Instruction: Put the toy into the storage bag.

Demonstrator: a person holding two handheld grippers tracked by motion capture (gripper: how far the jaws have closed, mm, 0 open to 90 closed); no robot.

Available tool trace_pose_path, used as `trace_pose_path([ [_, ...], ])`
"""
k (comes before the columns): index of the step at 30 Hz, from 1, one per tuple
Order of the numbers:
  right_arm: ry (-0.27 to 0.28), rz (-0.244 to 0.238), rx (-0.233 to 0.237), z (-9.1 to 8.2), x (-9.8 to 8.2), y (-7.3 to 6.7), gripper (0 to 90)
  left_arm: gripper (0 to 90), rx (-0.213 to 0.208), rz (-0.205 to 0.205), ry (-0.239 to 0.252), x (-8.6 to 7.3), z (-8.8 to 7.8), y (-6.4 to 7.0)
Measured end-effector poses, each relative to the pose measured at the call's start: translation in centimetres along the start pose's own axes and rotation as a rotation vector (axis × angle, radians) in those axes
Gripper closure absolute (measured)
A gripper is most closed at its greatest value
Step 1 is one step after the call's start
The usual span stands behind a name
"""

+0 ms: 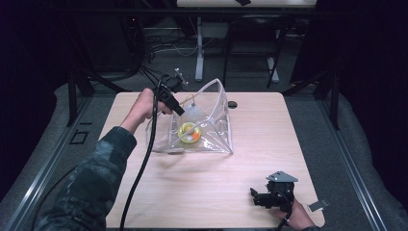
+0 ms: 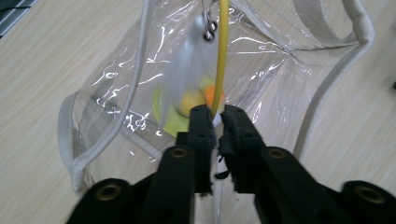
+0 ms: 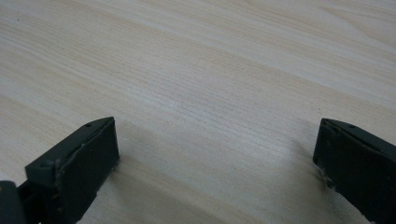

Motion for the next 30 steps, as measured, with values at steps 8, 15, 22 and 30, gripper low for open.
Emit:
trace_pose_path([
  [8, -0.001, 0.001, 0.000, 0.0, 0.0, 0.0, 0.0, 49.1, 0.040, -0.022, 0.029, -0.8, -1.9, -0.2],
  [15, -0.001, 0.001, 0.000, 0.0, 0.0, 0.0, 0.0, 31.9, 0.087, -0.034, 0.091, -2.1, -4.4, -0.1],
  [22, 0.001, 0.000, 0.000, 0.0, 0.0, 0.0, 0.0, 21.3, 0.131, -0.023, 0.125, -3.8, -6.3, 0.6],
  [30, 0.001, 0.000, 0.000, 0.0, 0.0, 0.0, 0.0, 16.0, 0.173, -0.037, 0.139, -6.2, -7.5, 0.0],
])
Point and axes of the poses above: each handheld gripper's, and its own axes: z roughly forward along the jaws, x roughly out of its top, y roughly to its right, the point moved 1 cm from there along z, roughly forward along the jaws, and after that the axes turned 10 degrees about x, right-handed, at the moved point
